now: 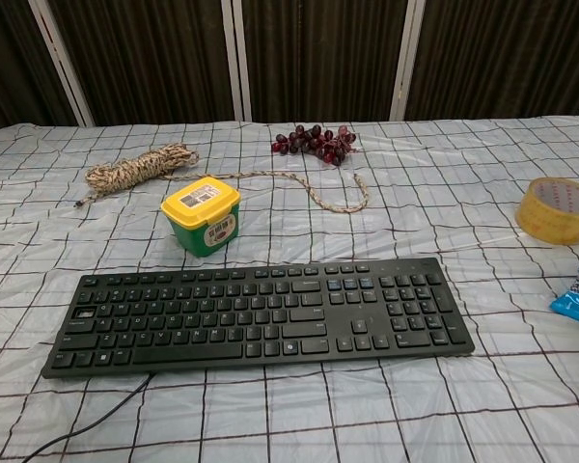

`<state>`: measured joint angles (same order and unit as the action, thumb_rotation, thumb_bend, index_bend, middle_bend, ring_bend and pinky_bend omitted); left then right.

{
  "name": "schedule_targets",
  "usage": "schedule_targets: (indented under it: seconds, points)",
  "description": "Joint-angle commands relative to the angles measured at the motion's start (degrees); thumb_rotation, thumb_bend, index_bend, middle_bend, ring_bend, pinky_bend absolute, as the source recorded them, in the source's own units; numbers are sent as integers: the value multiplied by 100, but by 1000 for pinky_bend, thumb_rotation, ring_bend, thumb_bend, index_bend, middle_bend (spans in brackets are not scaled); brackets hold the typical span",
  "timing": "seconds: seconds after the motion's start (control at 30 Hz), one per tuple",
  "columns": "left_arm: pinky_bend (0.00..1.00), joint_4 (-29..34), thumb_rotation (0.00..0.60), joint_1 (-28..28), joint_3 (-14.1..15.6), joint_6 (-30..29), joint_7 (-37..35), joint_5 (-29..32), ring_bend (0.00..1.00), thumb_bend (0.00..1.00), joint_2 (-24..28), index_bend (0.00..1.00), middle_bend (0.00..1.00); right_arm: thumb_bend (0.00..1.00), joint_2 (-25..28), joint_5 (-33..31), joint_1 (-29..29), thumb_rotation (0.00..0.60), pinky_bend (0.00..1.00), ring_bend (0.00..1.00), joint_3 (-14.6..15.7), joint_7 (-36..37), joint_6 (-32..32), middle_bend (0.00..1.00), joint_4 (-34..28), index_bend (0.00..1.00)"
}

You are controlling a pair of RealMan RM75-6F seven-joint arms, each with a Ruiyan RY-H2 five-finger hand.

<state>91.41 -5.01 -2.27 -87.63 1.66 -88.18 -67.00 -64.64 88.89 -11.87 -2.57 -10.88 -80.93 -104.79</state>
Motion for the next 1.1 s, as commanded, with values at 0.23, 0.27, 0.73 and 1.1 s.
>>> schedule_targets:
  seconds: [0.23,0.27,0.73,1.1]
  points:
    - [0,9,600,12,-16,-24,-62,16,0,24,20,0,0,160,-817,-357,-838,600,665,769,-443,-1623,940,814,-638,104]
    - [0,5,600,12,-19,-28,-77,16,0,24,24,0,0,167,-906,-475,-905,600,692,802,-462,-1835,1039,844,-664,105]
    - [0,18,600,-2,-54,58,-225,135,0,24,65,0,0,518,-2090,-2710,-1507,600,771,922,-507,-3844,1461,938,-748,127]
    - [0,27,600,7,-68,32,-255,139,0,23,67,0,0,566,-2493,-3562,-1705,600,775,926,-420,-4220,1216,944,-577,128]
